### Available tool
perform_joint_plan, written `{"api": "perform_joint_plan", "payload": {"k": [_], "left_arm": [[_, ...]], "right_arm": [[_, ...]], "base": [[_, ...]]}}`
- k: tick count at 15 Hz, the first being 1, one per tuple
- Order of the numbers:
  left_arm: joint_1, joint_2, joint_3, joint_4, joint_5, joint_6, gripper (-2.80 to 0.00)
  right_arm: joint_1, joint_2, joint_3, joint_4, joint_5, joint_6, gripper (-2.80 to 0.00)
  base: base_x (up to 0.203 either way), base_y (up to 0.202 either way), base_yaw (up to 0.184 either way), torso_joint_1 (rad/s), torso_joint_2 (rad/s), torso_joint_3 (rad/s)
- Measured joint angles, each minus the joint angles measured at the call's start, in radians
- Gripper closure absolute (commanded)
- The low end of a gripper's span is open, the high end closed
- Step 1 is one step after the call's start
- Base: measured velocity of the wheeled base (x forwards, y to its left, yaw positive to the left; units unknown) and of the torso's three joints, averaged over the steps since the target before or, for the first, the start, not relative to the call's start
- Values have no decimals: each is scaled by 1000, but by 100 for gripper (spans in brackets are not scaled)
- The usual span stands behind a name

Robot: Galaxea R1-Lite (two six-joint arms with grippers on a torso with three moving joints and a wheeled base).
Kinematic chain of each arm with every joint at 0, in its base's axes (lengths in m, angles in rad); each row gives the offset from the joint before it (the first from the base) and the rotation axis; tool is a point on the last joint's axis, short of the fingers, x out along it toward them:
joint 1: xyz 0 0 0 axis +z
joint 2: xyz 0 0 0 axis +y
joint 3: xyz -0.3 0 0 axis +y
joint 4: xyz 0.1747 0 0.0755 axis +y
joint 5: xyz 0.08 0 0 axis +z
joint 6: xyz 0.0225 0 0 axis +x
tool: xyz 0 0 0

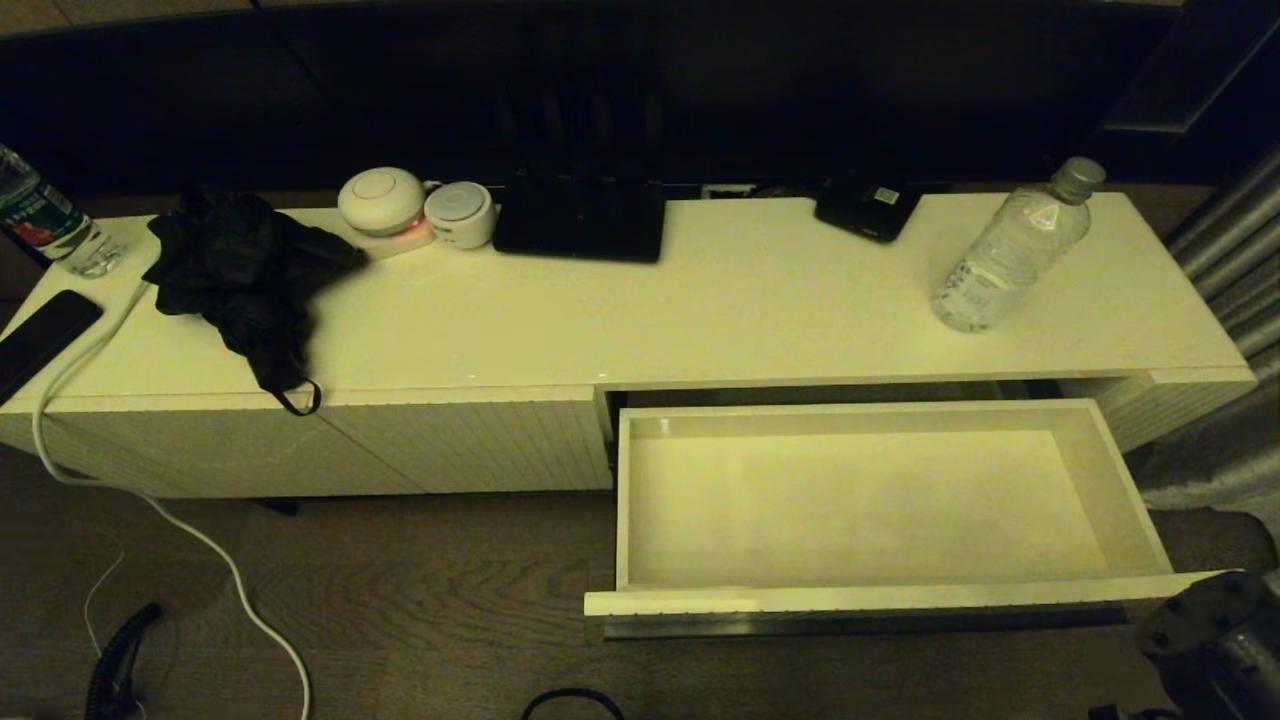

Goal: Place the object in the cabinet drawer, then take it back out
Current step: Close the drawer

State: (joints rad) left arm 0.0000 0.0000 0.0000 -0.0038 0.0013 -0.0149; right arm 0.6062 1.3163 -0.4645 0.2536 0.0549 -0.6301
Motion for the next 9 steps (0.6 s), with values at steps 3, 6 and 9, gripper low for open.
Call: {"api": "perform_joint_plan", "payload": {"k": [3,6,9], "left_arm": [[0,0,0,0,0,0,0],[0,0,0,0,0,0,0],[0,0,0,0,0,0,0]], "right_arm": [[-27,67,13,-35,-67,17,0],[-59,125,-17,-67,-71,66,0],[-65,176,-63,-150,-117,182,0]], "base": [[0,0,0,0,0,0],[0,0,0,0,0,0],[0,0,0,0,0,0]]}}
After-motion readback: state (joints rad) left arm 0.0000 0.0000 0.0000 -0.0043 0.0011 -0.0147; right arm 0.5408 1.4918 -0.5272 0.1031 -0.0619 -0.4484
